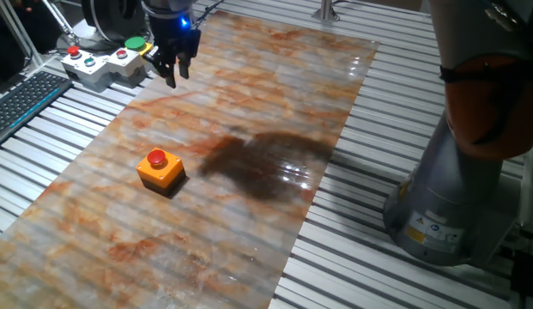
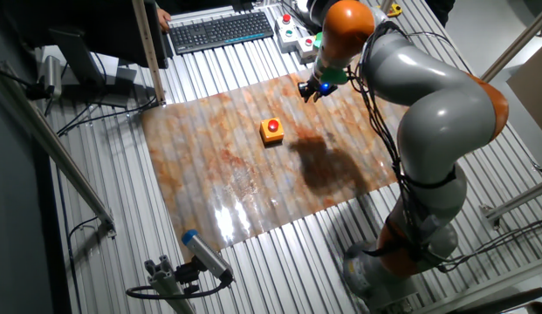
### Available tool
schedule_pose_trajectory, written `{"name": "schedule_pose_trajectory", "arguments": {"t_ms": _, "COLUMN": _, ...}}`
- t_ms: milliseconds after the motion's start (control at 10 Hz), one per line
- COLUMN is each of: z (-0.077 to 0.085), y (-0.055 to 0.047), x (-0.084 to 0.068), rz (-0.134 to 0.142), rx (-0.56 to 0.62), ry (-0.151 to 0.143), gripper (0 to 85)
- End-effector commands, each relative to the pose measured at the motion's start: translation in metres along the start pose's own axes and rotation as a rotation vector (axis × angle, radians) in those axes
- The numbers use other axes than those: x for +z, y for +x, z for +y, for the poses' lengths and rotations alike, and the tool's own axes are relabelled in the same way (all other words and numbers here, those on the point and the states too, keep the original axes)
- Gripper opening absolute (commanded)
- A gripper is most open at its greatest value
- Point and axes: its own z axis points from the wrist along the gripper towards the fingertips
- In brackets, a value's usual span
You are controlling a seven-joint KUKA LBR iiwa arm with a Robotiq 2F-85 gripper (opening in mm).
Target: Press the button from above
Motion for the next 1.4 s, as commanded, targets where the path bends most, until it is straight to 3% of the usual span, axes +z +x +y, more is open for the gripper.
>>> {"name": "schedule_pose_trajectory", "arguments": {"t_ms": 0, "z": 0.008, "y": -0.004, "x": 0.002, "rz": -0.004, "rx": 0.013, "ry": 0.015, "gripper": 51.0}}
{"name": "schedule_pose_trajectory", "arguments": {"t_ms": 200, "z": 0.028, "y": -0.011, "x": 0.021, "rz": -0.019, "rx": 0.042, "ry": 0.014, "gripper": 51.0}}
{"name": "schedule_pose_trajectory", "arguments": {"t_ms": 400, "z": 0.034, "y": -0.010, "x": 0.031, "rz": -0.022, "rx": 0.047, "ry": -0.002, "gripper": 51.0}}
{"name": "schedule_pose_trajectory", "arguments": {"t_ms": 600, "z": 0.034, "y": -0.010, "x": 0.031, "rz": -0.004, "rx": 0.034, "ry": -0.012, "gripper": 51.0}}
{"name": "schedule_pose_trajectory", "arguments": {"t_ms": 900, "z": 0.034, "y": -0.010, "x": 0.031, "rz": 0.029, "rx": 0.041, "ry": 0.005, "gripper": 51.0}}
{"name": "schedule_pose_trajectory", "arguments": {"t_ms": 1100, "z": 0.034, "y": -0.010, "x": 0.031, "rz": 0.025, "rx": 0.055, "ry": -0.020, "gripper": 51.0}}
{"name": "schedule_pose_trajectory", "arguments": {"t_ms": 1300, "z": 0.046, "y": -0.012, "x": 0.042, "rz": 0.009, "rx": 0.087, "ry": 0.001, "gripper": 51.0}}
